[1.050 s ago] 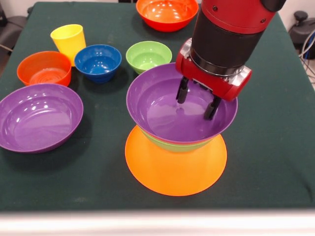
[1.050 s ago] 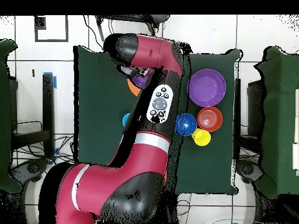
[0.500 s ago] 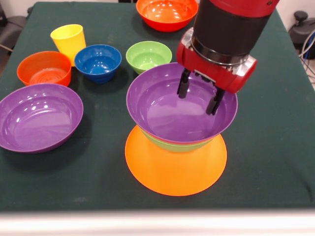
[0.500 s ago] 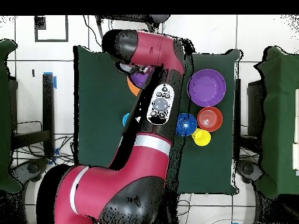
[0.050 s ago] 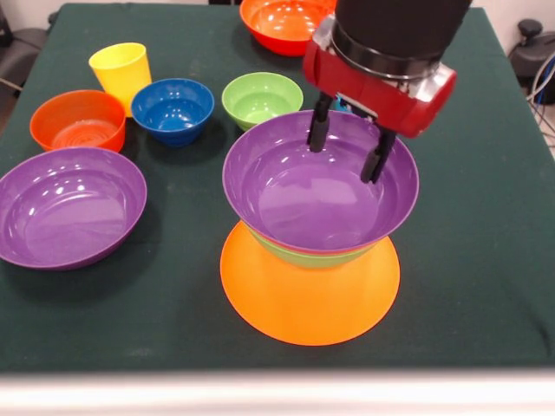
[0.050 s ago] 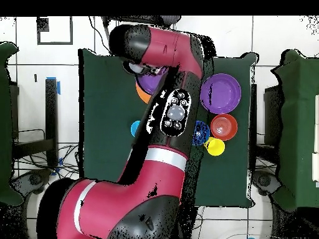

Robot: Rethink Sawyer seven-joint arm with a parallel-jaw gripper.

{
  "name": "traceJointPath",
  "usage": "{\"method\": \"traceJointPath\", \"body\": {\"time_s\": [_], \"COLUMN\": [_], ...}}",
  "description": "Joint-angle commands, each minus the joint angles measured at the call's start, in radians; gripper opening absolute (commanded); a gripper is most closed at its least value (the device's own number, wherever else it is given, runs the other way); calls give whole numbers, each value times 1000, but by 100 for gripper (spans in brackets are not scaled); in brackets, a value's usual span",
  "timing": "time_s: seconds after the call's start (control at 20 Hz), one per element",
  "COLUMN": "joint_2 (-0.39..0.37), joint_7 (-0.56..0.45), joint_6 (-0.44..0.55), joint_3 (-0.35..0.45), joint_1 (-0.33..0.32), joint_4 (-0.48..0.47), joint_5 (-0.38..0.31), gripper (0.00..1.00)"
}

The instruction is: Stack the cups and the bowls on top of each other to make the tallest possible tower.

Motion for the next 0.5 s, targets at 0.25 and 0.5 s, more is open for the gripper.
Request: {"method": "traceJointPath", "body": {"time_s": [0.25, 0.5], "joint_2": [-71, -123], "joint_7": [-331, -351], "joint_6": [33, 8], "joint_3": [121, 146], "joint_1": [-68, -90], "joint_4": [184, 257], "joint_5": [-145, -178], "gripper": [100, 100]}}
